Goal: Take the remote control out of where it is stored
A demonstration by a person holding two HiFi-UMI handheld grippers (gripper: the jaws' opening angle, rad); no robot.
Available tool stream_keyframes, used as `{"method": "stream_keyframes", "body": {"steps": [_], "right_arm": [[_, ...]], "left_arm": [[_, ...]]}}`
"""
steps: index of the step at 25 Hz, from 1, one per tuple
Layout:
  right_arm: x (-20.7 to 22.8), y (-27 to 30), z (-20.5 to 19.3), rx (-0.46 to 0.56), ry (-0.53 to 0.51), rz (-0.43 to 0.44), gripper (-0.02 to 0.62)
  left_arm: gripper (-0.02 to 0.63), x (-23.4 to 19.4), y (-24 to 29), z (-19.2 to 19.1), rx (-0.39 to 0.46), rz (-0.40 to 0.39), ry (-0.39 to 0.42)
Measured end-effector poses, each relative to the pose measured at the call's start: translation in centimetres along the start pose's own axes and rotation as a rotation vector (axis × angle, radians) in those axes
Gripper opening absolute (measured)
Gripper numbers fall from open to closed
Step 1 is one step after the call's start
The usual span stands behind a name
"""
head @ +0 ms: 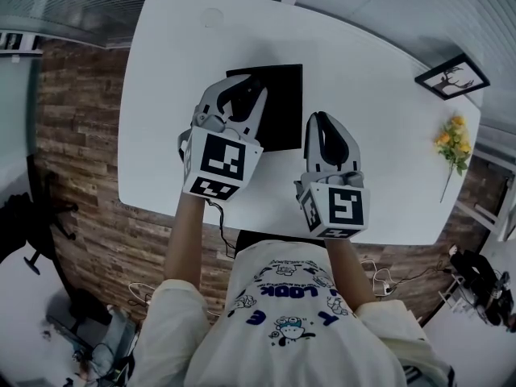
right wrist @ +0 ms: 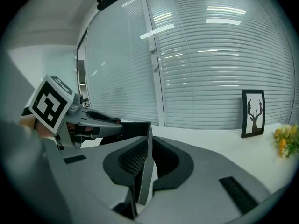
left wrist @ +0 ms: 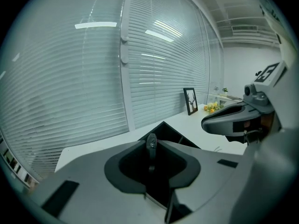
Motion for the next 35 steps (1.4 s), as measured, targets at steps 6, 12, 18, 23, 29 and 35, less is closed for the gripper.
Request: {"method": "stream_keyframes", "body": {"steps": [6, 12, 18, 23, 29, 35], "right_arm": [[0.3, -0.1, -0.2, -0.003, 0.000, -0.009, 0.049], [0.2, -0.6, -0.2, 0.003, 0.002, -0.006, 0.049], [-0.1, -1.5, 0.2, 0.031, 0.004, 0.020, 0.049], [-0.1, -2.9, 1.0, 0.061, 0.000, 0.044, 0.049], [0.1, -5.1, 1.9, 0.103, 0.009, 0.077, 0.049], [-0.2, -7.6, 3.1, 0.153, 0.006, 0.129, 0.049]], "left_arm": [[0.074, 0.2, 0.1, -0.1, -0.009, 0.035, 0.025], [0.071, 0.0, -0.7, 0.4, 0.025, 0.044, -0.024], [0.071, 0.5, -2.6, 1.8, 0.076, 0.065, -0.031], [0.071, 1.6, -4.6, 3.2, 0.111, 0.105, -0.012], [0.071, 3.1, -7.1, 5.4, 0.154, 0.152, 0.007], [0.071, 5.7, -10.0, 7.1, 0.183, 0.206, 0.035]]}}
Point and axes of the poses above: the fingertips, and each gripper's own axes: y forward along the fingers, x to its right, z out of its top, the point moved 7 cm from there along -y, backward along the fingers, and after that the axes turned 13 degrees about -z, right-handed, at the moved point
